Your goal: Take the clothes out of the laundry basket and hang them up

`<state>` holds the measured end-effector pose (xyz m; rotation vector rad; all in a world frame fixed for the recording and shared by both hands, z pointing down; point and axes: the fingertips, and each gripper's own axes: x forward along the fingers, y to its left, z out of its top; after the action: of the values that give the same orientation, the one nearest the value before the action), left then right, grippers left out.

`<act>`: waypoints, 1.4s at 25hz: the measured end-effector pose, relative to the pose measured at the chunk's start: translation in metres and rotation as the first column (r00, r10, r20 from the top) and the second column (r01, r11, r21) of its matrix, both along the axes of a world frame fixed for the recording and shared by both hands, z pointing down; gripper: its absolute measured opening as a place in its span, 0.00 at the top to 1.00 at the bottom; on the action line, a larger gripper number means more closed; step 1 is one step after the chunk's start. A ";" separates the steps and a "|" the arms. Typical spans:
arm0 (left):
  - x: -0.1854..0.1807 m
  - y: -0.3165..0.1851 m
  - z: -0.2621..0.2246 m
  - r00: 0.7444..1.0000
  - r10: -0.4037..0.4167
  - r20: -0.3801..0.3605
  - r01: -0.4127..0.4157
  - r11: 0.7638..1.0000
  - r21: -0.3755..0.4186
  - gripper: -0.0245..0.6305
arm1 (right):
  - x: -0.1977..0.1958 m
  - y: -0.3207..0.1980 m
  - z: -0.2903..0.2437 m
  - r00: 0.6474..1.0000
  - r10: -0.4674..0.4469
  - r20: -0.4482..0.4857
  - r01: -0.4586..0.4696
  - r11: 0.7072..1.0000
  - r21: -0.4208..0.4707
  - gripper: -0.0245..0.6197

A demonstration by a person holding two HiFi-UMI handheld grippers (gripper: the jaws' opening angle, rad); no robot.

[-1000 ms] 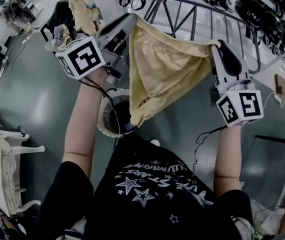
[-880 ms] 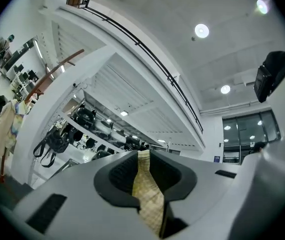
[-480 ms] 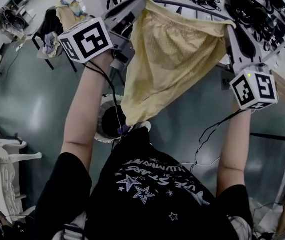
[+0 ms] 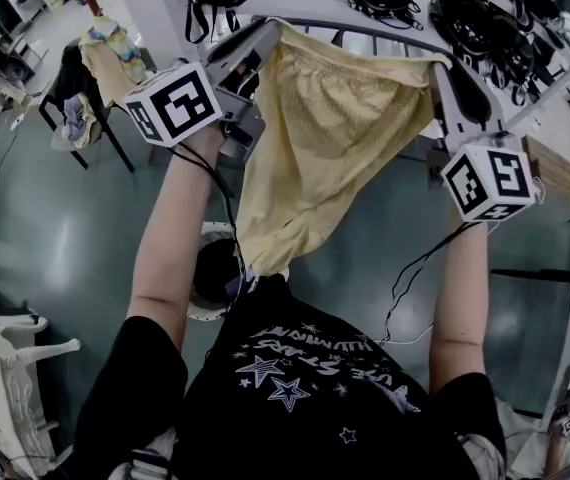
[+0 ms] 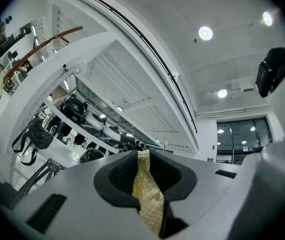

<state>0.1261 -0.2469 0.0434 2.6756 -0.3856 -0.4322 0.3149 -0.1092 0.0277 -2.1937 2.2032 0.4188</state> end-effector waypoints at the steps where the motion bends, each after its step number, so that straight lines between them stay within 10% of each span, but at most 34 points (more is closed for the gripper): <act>1: 0.002 -0.012 0.000 1.000 -0.003 -0.005 0.003 1.000 -0.004 0.83 | 0.003 -0.012 0.000 1.000 0.001 0.000 -0.001 1.000 -0.001 0.83; 14: 0.031 -0.164 -0.038 0.998 0.002 -0.056 0.000 0.999 0.043 0.83 | 0.035 -0.169 -0.036 0.999 0.044 -0.001 -0.043 0.998 0.054 0.83; 35: 0.120 -0.328 0.039 0.994 -0.093 0.061 0.097 0.993 -0.068 0.83 | 0.139 -0.354 0.049 0.999 0.018 0.048 -0.014 0.996 -0.088 0.83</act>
<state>0.2458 -0.5750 0.0825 2.6129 -0.5369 -0.3619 0.4539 -0.4634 0.0763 -2.2399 2.2215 0.2716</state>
